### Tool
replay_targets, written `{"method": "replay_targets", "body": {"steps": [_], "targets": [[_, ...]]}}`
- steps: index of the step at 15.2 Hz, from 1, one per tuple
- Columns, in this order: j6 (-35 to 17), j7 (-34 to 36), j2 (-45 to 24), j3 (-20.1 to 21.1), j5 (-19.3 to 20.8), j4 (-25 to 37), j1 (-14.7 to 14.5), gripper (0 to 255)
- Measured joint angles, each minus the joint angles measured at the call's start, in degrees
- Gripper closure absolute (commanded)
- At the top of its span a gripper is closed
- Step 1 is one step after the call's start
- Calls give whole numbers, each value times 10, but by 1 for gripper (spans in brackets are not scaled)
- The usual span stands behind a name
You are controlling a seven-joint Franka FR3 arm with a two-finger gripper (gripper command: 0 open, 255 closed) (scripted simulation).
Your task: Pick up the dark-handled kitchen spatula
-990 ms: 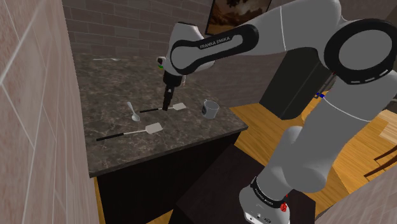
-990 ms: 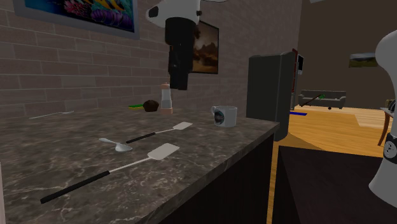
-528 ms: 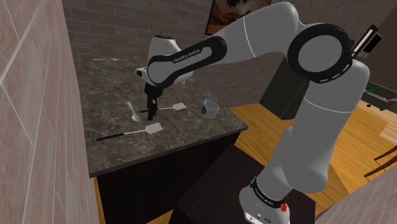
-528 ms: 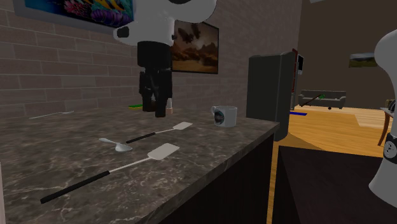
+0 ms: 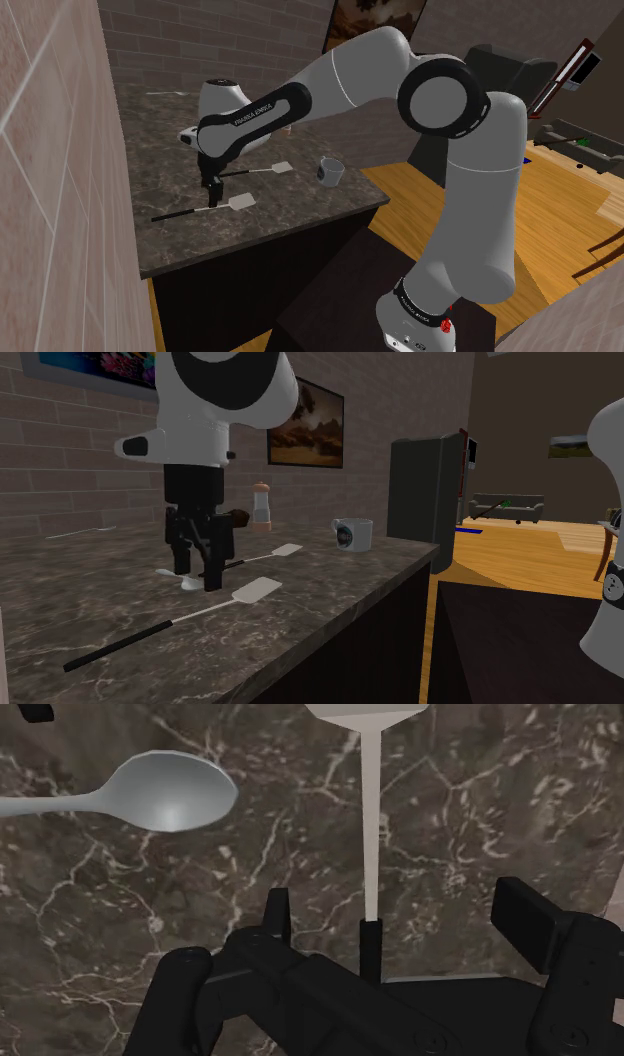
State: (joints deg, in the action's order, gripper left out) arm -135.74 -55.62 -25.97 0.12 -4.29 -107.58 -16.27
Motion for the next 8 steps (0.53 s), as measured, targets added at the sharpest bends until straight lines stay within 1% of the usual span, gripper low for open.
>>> {"method": "replay_targets", "body": {"steps": [7, 8], "targets": [[-34, -6, -39, 3, -1, 5, -1, 0], [-37, -6, -41, 3, -1, 4, -1, 255]]}}
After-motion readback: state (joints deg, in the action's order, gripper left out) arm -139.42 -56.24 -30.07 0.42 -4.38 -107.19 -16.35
